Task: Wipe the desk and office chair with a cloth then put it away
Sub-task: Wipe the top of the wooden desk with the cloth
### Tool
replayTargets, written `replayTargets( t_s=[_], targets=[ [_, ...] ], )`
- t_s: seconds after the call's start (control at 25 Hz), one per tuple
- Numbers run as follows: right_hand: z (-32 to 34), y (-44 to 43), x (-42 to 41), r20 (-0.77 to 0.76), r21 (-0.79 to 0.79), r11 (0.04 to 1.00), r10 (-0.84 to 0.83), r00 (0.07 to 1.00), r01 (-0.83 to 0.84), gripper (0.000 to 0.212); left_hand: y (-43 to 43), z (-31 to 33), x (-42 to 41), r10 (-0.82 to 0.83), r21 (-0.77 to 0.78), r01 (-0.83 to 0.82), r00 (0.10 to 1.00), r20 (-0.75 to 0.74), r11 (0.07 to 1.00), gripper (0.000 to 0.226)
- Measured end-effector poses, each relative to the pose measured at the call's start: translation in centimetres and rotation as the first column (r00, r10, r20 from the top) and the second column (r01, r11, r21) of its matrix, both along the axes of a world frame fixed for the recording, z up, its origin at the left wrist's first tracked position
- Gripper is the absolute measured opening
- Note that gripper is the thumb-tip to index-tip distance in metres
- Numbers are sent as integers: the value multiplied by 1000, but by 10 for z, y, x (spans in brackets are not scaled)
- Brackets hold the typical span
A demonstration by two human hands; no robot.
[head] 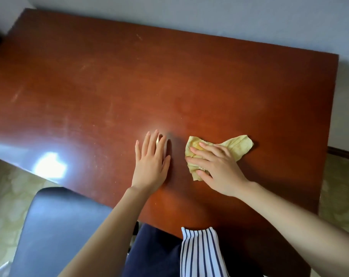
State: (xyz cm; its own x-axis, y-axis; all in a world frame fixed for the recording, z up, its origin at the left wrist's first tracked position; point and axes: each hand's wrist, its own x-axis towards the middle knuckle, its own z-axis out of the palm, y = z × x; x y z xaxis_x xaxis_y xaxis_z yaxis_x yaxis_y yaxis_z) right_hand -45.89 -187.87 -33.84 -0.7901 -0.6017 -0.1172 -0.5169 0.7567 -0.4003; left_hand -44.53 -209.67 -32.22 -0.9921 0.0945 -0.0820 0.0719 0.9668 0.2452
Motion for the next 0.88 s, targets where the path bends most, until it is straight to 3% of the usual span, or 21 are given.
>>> replayTargets(
  t_s=[0.2,0.4,0.56,0.64,0.88],
  targets=[
    [0,12,-27,34,-45,997,65,997,-64,41,-4,11,36,-24,-96,28,999,43,995,55],
    [0,-3,-106,-4,66,987,-149,989,149,46,-18,18,64,81,-106,-73,994,76,992,59],
    [-4,-30,-129,13,118,882,-461,887,457,50,-38,19,85,163,-102,-151,979,119,983,63],
    [-4,-53,-120,0,144,845,-520,854,514,51,-49,17,93,207,-83,-196,968,139,977,63],
    [-4,-102,-43,9,77,948,-310,951,309,48,-85,9,100,304,-10,-306,937,171,952,63]
  ],
)
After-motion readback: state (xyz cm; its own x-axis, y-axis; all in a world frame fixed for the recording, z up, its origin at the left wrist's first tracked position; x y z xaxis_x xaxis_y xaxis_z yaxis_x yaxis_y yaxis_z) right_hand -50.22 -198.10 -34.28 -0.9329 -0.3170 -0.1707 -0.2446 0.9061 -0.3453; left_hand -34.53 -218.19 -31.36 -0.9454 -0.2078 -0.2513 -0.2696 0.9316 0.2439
